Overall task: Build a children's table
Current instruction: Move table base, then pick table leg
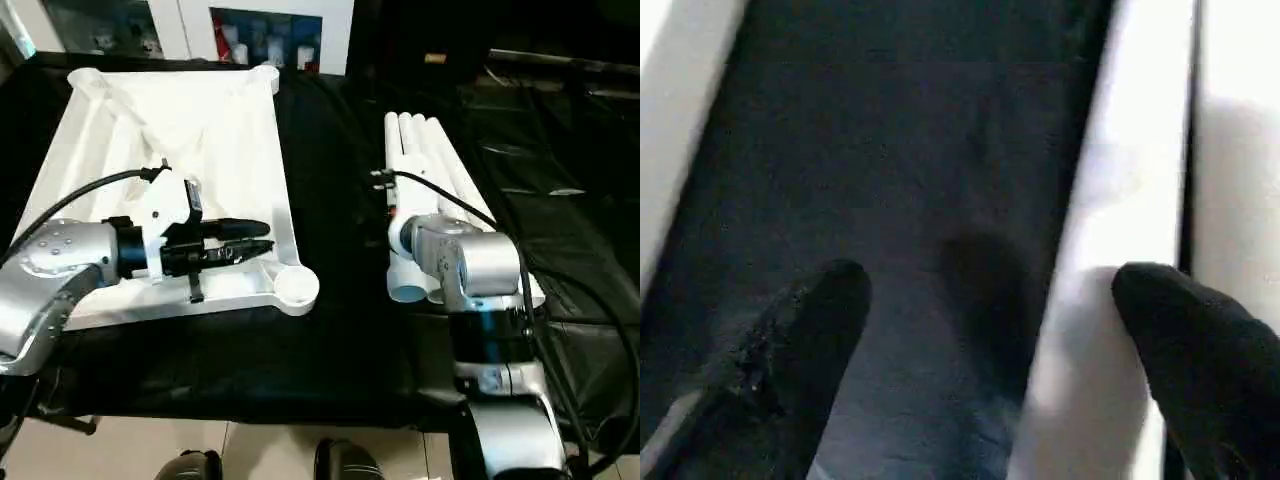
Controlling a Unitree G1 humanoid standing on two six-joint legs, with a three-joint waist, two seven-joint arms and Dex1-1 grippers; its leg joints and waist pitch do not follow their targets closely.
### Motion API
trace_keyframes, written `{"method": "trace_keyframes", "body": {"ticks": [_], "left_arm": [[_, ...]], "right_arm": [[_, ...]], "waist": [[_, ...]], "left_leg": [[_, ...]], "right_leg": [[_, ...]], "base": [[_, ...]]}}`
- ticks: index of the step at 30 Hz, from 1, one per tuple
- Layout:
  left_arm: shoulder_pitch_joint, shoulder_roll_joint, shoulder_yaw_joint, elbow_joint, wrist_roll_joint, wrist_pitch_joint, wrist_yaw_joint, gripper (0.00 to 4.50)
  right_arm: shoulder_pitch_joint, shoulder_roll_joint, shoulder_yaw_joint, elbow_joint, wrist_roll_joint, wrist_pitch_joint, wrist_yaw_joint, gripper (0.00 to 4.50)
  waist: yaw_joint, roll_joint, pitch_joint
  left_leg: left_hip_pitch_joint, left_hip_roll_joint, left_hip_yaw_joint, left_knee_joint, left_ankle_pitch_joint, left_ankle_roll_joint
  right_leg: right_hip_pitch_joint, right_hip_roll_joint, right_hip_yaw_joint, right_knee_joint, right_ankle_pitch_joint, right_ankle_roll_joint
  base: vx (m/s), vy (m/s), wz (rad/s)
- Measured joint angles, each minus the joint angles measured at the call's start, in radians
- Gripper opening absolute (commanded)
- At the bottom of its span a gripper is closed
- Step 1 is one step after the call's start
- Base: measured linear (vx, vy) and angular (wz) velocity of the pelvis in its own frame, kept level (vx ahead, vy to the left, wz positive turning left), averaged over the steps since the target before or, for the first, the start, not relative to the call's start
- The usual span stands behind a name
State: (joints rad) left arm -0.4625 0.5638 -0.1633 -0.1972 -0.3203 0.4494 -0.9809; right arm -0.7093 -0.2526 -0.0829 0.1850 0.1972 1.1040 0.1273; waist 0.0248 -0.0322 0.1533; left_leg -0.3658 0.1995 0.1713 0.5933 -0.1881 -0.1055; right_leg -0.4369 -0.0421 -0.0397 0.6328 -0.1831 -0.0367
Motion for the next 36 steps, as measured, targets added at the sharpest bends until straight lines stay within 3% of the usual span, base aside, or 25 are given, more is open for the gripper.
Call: {"method": "trace_keyframes", "body": {"ticks": [4,19,26,36], "left_arm": [[0.0,0.014,-0.009,-0.003,0.0,0.002,-0.02,1.09],[0.0,0.018,-0.011,-0.009,0.002,0.005,-0.016,1.09],[0.005,0.02,-0.011,-0.033,0.001,0.006,-0.016,1.09],[0.014,0.036,-0.011,-0.065,0.0,0.01,-0.016,1.09]], "right_arm": [[-0.015,-0.008,-0.029,0.034,-0.012,0.011,-0.024,4.35],[-0.053,-0.033,-0.029,0.104,-0.016,0.043,-0.023,4.35],[-0.07,-0.052,0.004,0.187,-0.021,0.094,0.002,4.35],[-0.087,-0.053,0.014,0.221,-0.016,0.109,0.036,4.18]], "waist": [[0.007,0.0,0.0],[0.009,-0.002,-0.001],[0.007,-0.003,-0.002],[0.008,-0.005,-0.003]], "left_leg": [[0.001,0.0,0.0,0.0,-0.002,-0.005],[0.0,0.0,0.001,0.001,0.005,0.0],[0.0,0.0,0.001,0.002,0.006,0.0],[0.0,0.001,0.001,0.004,0.006,0.0]], "right_leg": [[0.001,0.0,0.0,0.0,0.002,0.0],[0.001,0.0,0.0,0.001,0.004,0.0],[0.0,0.0,0.0,0.001,0.005,0.0],[0.0,0.0,0.0,0.004,0.006,0.0]], "base": [[0.0,0.0,0.0],[0.0,0.0,0.0],[0.0,0.0,0.0],[0.0,0.0,0.0]]}}
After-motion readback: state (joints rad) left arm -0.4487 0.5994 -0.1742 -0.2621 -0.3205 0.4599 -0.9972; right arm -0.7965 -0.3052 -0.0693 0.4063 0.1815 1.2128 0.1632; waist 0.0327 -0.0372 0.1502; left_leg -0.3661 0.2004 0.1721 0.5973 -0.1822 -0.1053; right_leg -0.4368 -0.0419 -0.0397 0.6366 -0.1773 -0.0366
